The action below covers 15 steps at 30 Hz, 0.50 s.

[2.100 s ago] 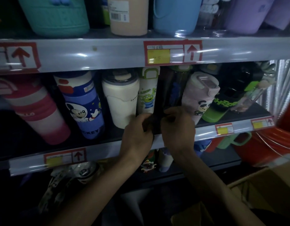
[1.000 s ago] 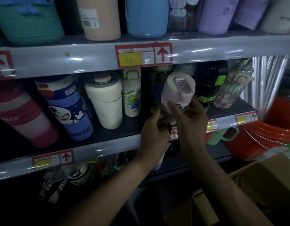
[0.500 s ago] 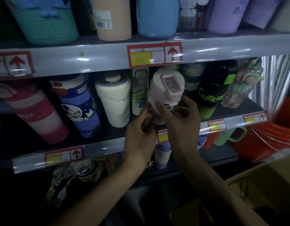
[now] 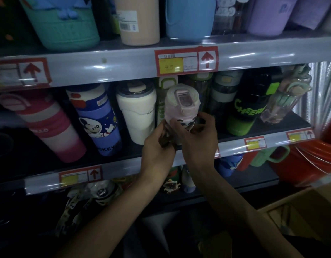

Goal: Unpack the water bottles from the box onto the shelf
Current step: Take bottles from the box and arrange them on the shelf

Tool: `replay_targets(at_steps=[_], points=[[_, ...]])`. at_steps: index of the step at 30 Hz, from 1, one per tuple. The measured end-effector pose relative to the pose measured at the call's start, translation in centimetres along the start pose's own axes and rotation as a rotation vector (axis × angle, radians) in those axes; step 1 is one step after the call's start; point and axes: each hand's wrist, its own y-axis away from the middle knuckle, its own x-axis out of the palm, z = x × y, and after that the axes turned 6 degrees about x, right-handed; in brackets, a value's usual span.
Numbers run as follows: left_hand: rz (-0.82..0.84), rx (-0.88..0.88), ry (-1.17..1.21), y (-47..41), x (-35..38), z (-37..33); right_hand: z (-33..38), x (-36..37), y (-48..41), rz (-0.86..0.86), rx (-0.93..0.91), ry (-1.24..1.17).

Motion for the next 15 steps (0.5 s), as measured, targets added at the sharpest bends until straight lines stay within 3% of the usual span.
replay_targets(at_steps=[15], points=[[0.027, -0.049, -0.027, -0.1, 0.97, -0.87, 0.5, -0.98, -0.96, 0.016, -0.017, 0.069]])
